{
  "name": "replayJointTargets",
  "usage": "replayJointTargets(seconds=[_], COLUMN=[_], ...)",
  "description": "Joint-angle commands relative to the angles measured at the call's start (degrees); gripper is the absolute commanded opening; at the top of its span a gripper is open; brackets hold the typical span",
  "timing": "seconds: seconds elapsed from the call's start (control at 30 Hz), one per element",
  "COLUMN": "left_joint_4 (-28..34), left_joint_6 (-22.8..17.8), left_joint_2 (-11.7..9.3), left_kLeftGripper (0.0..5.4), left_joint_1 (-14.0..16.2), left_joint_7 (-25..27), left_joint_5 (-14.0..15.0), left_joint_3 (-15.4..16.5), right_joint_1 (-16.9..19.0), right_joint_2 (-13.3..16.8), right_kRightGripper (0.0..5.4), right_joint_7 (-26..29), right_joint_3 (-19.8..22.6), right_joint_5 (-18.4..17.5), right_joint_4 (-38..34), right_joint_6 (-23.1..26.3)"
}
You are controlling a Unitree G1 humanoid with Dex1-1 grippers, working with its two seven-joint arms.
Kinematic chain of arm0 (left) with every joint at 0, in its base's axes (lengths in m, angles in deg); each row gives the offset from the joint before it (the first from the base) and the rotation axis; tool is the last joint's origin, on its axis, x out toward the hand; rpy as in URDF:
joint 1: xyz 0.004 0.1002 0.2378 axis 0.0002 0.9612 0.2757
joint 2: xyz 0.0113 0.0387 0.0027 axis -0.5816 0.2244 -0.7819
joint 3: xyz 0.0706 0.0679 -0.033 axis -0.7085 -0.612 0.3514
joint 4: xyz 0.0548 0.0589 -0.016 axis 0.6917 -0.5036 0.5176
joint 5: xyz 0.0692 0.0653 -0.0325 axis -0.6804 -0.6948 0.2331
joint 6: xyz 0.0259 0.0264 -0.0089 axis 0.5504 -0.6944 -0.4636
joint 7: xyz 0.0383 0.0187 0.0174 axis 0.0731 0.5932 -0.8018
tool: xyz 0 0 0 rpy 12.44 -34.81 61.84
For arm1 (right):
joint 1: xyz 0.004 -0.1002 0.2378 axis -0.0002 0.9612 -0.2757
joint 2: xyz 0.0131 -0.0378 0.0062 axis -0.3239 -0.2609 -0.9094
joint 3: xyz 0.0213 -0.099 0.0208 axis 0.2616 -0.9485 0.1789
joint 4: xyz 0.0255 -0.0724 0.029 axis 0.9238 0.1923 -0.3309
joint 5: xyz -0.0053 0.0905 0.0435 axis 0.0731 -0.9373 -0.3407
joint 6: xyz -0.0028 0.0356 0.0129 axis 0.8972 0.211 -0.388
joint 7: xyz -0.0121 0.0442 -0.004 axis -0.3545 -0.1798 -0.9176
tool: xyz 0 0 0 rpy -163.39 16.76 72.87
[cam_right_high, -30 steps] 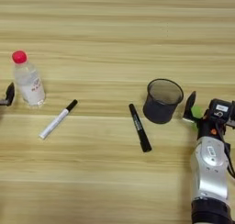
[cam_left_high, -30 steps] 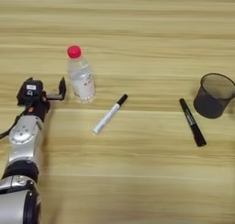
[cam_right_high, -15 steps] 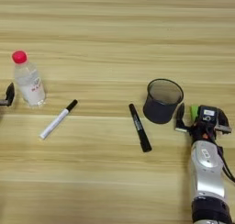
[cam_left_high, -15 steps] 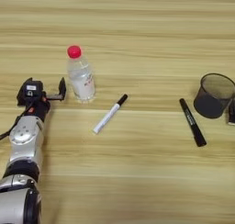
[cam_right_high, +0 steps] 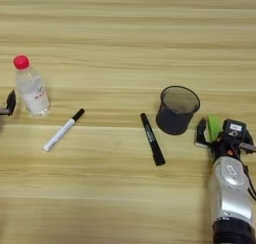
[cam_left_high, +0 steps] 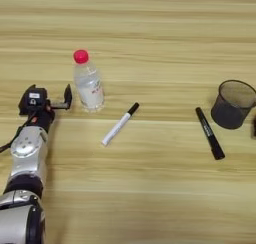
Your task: Move the objects on the table
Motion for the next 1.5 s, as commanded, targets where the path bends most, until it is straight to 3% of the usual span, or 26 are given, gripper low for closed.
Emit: replayJointTargets(seconds=[0.03, 0.3, 0.67, 0.93, 1.5], left_joint_4=[0.45, 1.32, 1.67, 1.7, 1.81], left_joint_6=[0.33, 0.2, -0.08, -0.1, -0.09], left_joint_2=[0.29, 0.89, 1.08, 1.07, 0.98], left_kLeftGripper=[5.35, 5.35, 5.35, 5.4, 5.4], left_joint_1=[-0.49, -0.15, -0.14, -0.17, -0.14], left_joint_7=[-0.39, -0.57, -0.8, -0.81, -0.86], left_joint_5=[0.03, 0.04, 0.12, 0.2, 0.31], left_joint_3=[-0.1, -0.17, -0.11, -0.06, 0.06], right_joint_1=[2.33, 3.31, 1.65, 1.36, 2.28], right_joint_2=[-0.76, 0.77, 0.98, -0.24, -0.51], right_kRightGripper=[5.4, 5.4, 5.4, 4.41, 2.05], right_joint_7=[0.51, -0.42, 0.7, 3.88, 4.15], right_joint_3=[-1.09, -2.11, -0.99, -0.25, -0.94], right_joint_5=[0.06, 2.14, 0.82, -3.2, -2.51], right_joint_4=[-2.37, -4.43, 0.61, 1.04, -1.3], right_joint_6=[3.77, 9.13, 9.82, 11.42, 11.69])
